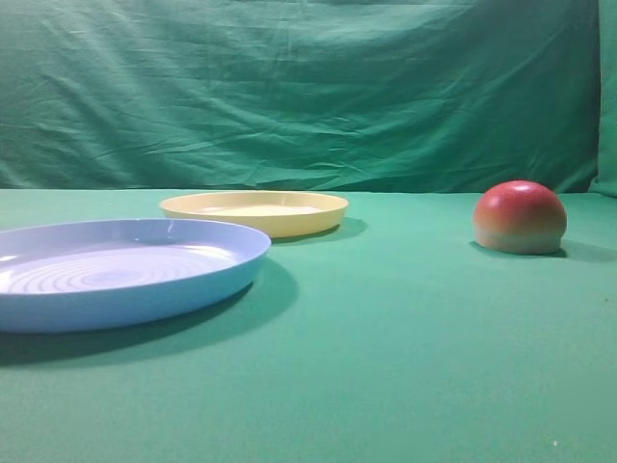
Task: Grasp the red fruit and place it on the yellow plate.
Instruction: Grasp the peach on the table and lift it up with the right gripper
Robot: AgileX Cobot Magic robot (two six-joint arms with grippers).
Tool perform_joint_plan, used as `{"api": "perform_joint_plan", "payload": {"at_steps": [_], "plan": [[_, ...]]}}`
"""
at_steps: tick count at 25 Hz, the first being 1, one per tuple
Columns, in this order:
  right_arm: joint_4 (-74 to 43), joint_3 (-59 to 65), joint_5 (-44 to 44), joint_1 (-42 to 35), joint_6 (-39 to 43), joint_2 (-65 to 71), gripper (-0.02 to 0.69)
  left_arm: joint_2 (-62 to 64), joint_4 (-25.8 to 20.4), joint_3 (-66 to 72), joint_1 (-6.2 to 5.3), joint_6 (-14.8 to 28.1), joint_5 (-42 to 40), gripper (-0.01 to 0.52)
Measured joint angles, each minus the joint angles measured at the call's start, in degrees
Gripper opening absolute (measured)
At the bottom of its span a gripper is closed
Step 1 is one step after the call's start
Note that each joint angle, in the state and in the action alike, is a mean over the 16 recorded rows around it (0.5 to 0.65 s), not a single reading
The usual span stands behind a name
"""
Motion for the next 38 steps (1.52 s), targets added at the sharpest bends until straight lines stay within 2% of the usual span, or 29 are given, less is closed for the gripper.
{"api": "perform_joint_plan", "payload": {"at_steps": [4,15,17,19,23,33,38], "plan": [[-5.65,-3.37,0.45,2.10,3.59,4.56,0.089,0.00,0.00,0.00,0.00,0.00,0.00,0.157],[-10.74,-6.79,-2.39,2.61,7.96,13.29,0.522,0.00,0.00,0.00,0.00,0.00,0.00,0.157],[-10.76,-6.86,-3.51,2.61,8.34,14.90,0.581,0.00,0.00,0.00,0.00,0.00,0.00,0.157],[-10.77,-6.91,-4.72,2.61,8.72,16.57,0.611,0.00,0.00,0.00,0.00,0.00,0.00,0.157],[-10.77,-6.96,-6.97,2.61,9.44,19.68,0.575,0.00,0.00,0.00,0.00,0.00,0.00,0.157],[-10.34,-11.20,-9.03,3.43,9.83,23.69,0.318,0.00,0.00,0.00,0.00,0.00,0.00,0.157],[-9.93,-17.74,-9.81,6.48,9.80,25.01,0.232,0.00,0.00,0.00,0.00,0.00,0.00,0.157]]}}
